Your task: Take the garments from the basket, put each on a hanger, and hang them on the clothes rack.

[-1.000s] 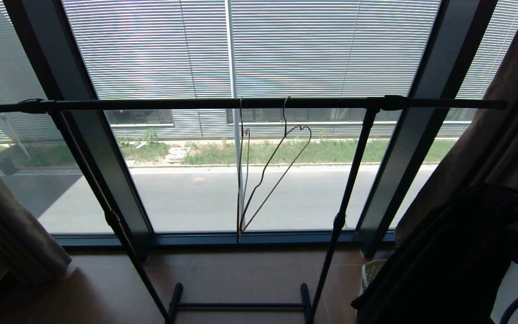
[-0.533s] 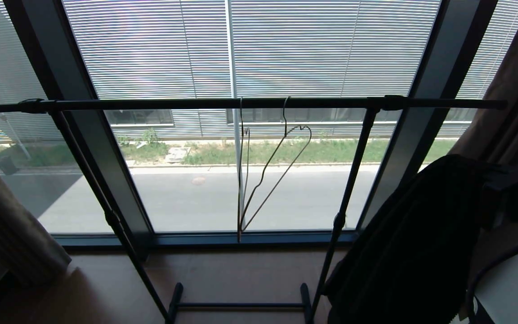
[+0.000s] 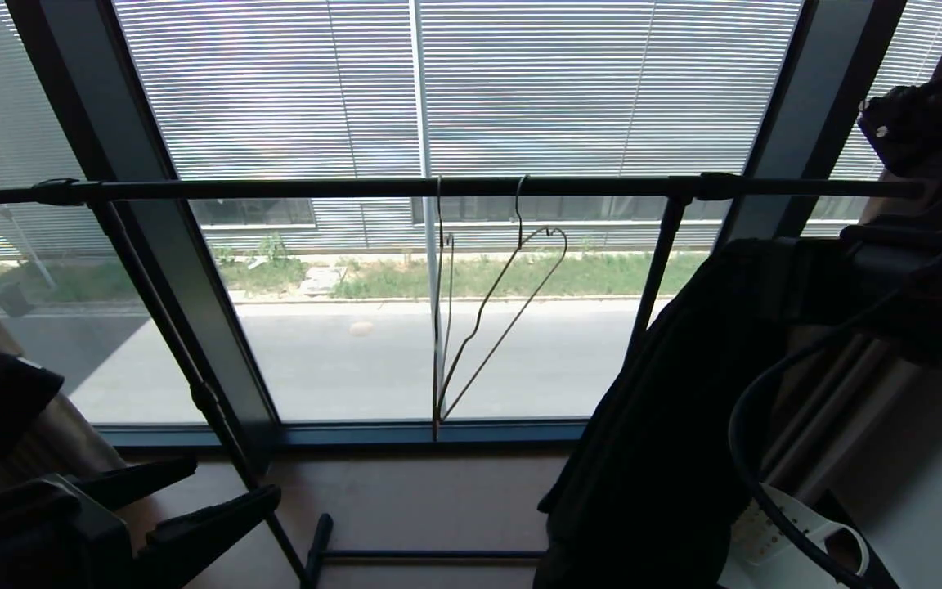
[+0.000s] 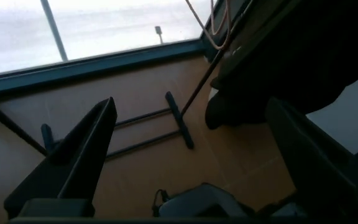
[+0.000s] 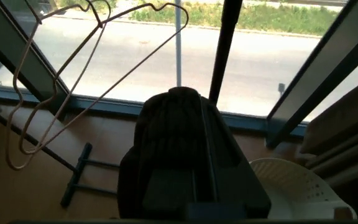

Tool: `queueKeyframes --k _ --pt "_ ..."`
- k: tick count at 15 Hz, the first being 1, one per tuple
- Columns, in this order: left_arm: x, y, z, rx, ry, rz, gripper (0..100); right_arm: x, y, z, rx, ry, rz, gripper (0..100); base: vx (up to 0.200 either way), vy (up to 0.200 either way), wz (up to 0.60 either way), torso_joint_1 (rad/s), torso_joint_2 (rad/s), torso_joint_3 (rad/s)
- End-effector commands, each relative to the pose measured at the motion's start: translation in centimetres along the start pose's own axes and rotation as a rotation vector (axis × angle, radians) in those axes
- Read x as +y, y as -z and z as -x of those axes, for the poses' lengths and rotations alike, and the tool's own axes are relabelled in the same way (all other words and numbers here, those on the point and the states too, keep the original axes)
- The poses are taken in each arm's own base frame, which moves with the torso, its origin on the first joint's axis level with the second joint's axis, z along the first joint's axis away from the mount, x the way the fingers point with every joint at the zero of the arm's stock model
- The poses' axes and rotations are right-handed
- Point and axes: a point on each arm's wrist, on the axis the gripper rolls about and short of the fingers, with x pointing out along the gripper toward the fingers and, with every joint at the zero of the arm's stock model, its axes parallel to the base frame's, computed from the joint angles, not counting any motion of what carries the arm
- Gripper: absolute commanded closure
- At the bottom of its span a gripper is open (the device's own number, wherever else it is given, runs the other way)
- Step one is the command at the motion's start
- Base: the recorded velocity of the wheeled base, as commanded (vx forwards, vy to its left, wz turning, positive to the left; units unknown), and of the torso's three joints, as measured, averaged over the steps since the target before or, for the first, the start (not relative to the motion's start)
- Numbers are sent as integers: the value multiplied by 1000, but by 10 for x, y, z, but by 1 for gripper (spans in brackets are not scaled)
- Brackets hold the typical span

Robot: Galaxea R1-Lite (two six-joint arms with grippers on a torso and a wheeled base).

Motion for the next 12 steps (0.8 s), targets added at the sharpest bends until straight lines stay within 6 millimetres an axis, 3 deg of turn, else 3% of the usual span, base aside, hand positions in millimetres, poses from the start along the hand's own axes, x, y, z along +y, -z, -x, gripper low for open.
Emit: queueKeyframes --k 1,6,12 --pt "-35 -11 -62 163 69 -7 0 16 -2 -22 53 28 -46 100 0 0 0 0 0 0" --pt "-88 -9 -108 235 206 -57 0 32 -8 -26 62 53 -138 100 0 0 0 0 0 0" --pt "-113 -4 -148 248 245 -78 0 43 -3 -21 74 18 -132 100 0 0 0 0 0 0"
